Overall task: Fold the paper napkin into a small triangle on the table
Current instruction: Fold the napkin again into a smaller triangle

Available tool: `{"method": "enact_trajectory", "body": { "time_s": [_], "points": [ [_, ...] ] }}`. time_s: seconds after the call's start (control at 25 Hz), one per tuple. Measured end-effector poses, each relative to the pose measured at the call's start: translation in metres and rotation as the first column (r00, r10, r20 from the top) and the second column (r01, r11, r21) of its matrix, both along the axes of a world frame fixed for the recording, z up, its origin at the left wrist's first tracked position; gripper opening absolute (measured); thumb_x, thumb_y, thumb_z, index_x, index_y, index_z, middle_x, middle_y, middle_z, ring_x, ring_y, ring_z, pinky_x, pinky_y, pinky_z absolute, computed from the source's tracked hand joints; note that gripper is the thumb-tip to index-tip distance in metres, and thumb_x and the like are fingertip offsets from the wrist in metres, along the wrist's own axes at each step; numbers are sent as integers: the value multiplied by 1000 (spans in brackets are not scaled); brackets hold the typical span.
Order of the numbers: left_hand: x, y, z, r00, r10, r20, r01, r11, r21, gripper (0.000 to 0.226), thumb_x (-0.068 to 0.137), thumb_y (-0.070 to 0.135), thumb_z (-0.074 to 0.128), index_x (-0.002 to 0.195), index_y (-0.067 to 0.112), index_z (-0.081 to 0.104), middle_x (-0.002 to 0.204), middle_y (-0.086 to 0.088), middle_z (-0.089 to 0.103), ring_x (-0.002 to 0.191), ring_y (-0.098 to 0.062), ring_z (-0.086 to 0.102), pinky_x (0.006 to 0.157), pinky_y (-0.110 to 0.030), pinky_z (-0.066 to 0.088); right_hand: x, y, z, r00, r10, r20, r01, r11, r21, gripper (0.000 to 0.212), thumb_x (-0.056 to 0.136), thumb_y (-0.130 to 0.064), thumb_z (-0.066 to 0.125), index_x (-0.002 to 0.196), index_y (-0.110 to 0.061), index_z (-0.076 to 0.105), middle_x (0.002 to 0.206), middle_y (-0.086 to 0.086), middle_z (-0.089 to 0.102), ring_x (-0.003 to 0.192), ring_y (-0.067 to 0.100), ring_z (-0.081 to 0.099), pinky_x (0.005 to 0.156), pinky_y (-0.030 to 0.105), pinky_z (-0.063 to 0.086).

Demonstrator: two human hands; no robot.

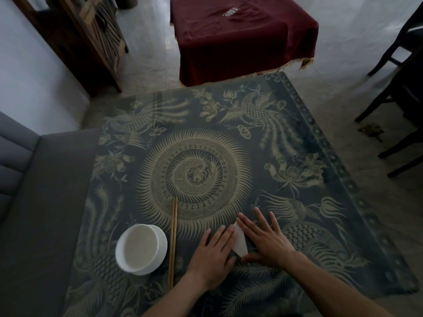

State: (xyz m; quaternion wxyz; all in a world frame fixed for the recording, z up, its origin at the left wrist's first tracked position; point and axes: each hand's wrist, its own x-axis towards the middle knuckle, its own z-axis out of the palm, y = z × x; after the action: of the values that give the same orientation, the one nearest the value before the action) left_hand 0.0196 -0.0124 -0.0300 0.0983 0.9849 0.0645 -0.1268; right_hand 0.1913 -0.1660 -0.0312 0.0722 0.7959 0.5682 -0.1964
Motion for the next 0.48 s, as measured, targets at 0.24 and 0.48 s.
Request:
{"method": "enact_trajectory", "body": {
  "time_s": [0.24, 0.48],
  "points": [
    [15, 2, 4, 998, -25, -50, 26, 999, 26, 65, 102, 51, 19, 156, 19, 1, 162, 5, -6, 147, -17, -11, 117, -55, -7, 0, 1, 1, 999, -21, -34, 22, 1000, 11, 106, 73, -91, 27, 150, -33, -19, 157, -15, -24, 139, 29, -34, 107, 61, -19],
    [-25, 6, 7, 1000, -24, -11, 24, 999, 41, 58, 102, 48, 30, 154, 22, 24, 161, 7, 19, 147, -21, 18, 111, -51, 10, 1, 0, -1, 998, -38, -53, 39, 999, 14, 111, 68, -94, 25, 147, -35, -26, 154, -19, -30, 138, 26, -37, 107, 60, -22]
  ]
}}
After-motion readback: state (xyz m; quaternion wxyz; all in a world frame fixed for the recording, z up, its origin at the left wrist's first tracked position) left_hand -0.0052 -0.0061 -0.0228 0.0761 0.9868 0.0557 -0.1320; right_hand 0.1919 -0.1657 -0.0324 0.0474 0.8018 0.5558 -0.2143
